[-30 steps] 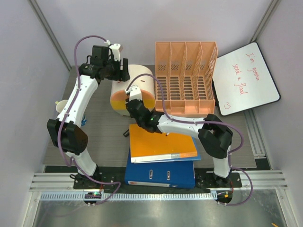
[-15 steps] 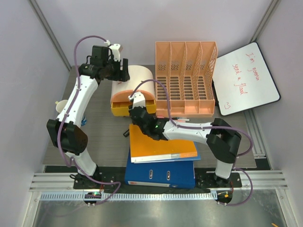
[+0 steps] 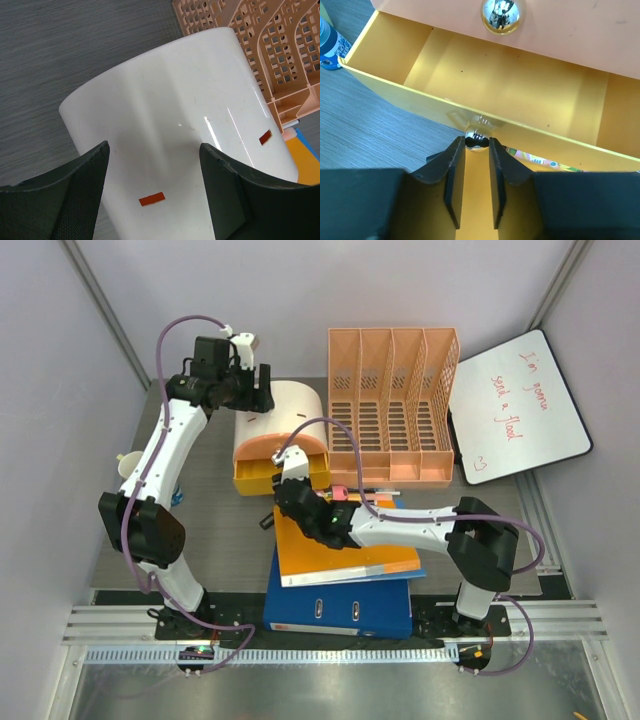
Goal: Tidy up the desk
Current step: Open the drawer in the storage box.
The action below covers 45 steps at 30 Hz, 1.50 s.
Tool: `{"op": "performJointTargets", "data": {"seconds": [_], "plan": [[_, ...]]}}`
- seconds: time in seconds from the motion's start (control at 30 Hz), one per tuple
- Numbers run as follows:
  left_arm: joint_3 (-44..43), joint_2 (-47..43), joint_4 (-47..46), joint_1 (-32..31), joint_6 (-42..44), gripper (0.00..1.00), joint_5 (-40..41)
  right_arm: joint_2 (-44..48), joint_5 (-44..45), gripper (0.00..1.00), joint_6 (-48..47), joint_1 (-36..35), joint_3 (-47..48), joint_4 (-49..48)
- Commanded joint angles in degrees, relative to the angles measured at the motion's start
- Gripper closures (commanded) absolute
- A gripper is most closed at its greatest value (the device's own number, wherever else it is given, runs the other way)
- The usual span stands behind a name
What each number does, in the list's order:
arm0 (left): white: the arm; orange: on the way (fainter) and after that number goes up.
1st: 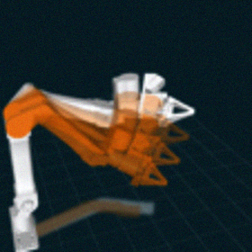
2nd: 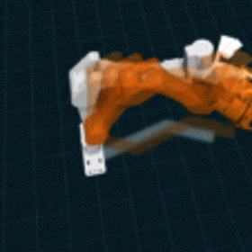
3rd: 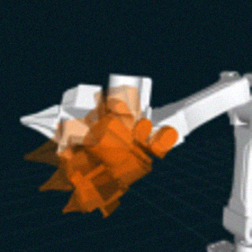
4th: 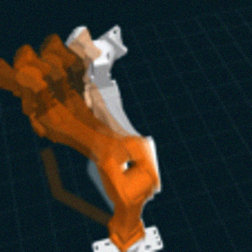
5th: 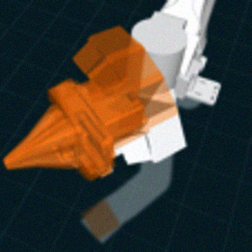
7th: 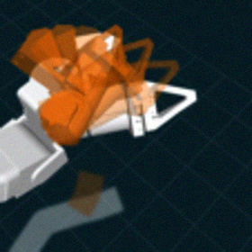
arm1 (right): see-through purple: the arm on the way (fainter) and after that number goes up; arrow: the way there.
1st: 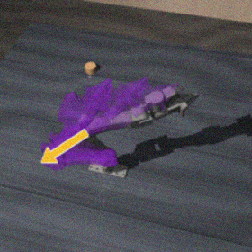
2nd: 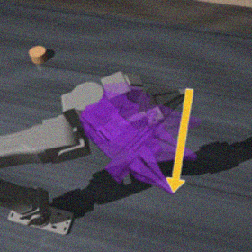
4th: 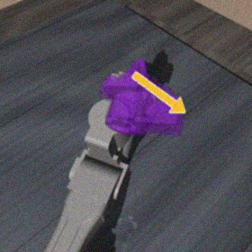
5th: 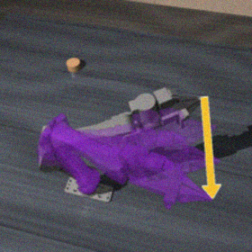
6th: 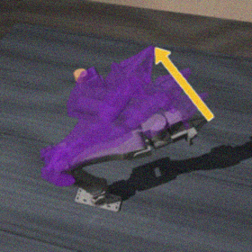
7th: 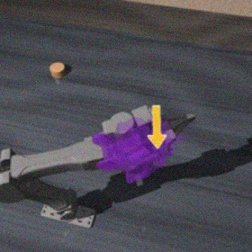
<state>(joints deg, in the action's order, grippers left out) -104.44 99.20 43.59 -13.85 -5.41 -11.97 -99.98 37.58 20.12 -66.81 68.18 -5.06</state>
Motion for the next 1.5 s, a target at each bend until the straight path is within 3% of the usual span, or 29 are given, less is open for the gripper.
{"op": "performJointTargets", "data": {"seconds": [0.0, 0.27, 0.47, 0.83, 1.47], "plan": [[0.12, -1.64, 1.50, -0.04, 1.02, 0.27, 0.89, 1.72, -1.72, 0.64, 2.20, -1.49, -1.30, 4.18], [-0.59, -1.38, 1.93, -0.04, 1.19, 0.27, 0.89, 8.30, 0.46, 0.59, -0.95, -1.40, -0.07, 8.66], [-0.94, -1.20, 2.02, -0.04, 0.66, 0.27, 0.63, 11.92, -0.13, 0.58, -6.40, 2.37, 6.95, 10.42], [-1.90, -1.29, 2.81, -0.04, 1.28, 0.27, 1.24, 4.01, -7.78, 0.59, -6.41, 10.37, 14.61, 12.00], [-1.82, -1.20, 2.37, -0.04, 1.54, 0.27, 1.60, -2.49, -13.41, 0.63, -2.72, 11.26, 16.10, 15.08]]}}
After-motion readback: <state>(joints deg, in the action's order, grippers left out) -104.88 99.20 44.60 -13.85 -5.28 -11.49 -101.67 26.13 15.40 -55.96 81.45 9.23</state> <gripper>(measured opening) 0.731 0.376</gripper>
